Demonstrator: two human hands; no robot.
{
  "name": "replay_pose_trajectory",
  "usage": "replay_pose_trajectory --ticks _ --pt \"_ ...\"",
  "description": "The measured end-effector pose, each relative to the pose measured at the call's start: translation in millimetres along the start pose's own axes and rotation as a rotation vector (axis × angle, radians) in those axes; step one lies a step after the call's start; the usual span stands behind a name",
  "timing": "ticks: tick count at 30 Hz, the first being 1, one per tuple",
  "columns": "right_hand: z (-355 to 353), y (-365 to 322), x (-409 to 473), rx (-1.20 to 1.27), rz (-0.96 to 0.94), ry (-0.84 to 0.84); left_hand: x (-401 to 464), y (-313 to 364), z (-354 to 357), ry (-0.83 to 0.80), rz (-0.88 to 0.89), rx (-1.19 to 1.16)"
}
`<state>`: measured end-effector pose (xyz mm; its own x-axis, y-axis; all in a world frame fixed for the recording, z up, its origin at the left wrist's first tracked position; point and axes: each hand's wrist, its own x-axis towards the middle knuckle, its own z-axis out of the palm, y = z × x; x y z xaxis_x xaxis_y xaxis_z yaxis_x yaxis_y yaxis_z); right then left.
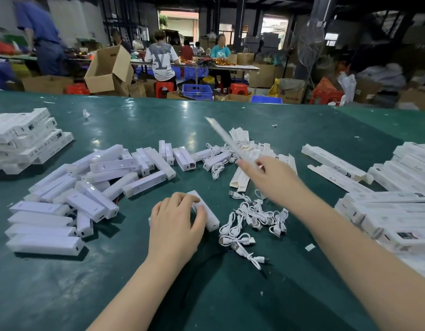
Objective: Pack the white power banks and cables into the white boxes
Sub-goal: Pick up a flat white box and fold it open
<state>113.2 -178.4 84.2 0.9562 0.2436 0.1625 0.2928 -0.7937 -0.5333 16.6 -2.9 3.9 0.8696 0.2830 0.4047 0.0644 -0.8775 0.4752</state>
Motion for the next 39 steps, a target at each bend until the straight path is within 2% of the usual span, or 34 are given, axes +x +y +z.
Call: replay_pose_trajectory --ticks 2,5,7,10,16,20,21,23,29,31,33,36,39 --pt "8 -2 -28 0.111 -0.069 -0.065 -1 6 -3 -0.014 0.005 -0.267" --pt "21 3 -55 0.351 -0.166 -0.095 -3 21 -15 -0.182 -0.122 -0.868" --pt "26 6 -65 0.492 -0.194 -0.109 -4 24 -18 -0.258 -0.164 -1.024" --pt "29 7 -75 0.544 -0.191 -0.080 -4 23 -18 -0.298 -0.184 -1.134" --pt "31 5 -83 0.561 -0.174 -0.117 -7 26 -14 -0.204 -0.340 -1.380" --pt "28 4 -85 0.722 -0.130 -0.234 -3 23 -20 -0.136 -0.410 -1.517" --pt "28 5 -85 0.743 -0.131 -0.217 -2 23 -21 -0.143 -0.421 -1.557" --pt "30 6 -86 0.646 -0.210 -0.045 -2 25 -22 -0.190 -0.444 -1.623" --pt "42 4 -91 0.049 -0.650 0.452 -4 33 -29 -0.318 -0.628 -1.771" --pt "44 1 -92 -0.013 -0.751 0.510 -5 33 -31 -0.293 -0.705 -1.764" --pt "45 -2 -93 0.050 -0.763 0.480 -4 32 -33 -0.255 -0.741 -1.747" --pt "43 -3 -96 0.307 -0.660 0.343 -1 32 -35 -0.208 -0.755 -1.781" --pt "41 -4 -98 0.443 -0.566 0.269 -1 32 -35 -0.190 -0.750 -1.802"
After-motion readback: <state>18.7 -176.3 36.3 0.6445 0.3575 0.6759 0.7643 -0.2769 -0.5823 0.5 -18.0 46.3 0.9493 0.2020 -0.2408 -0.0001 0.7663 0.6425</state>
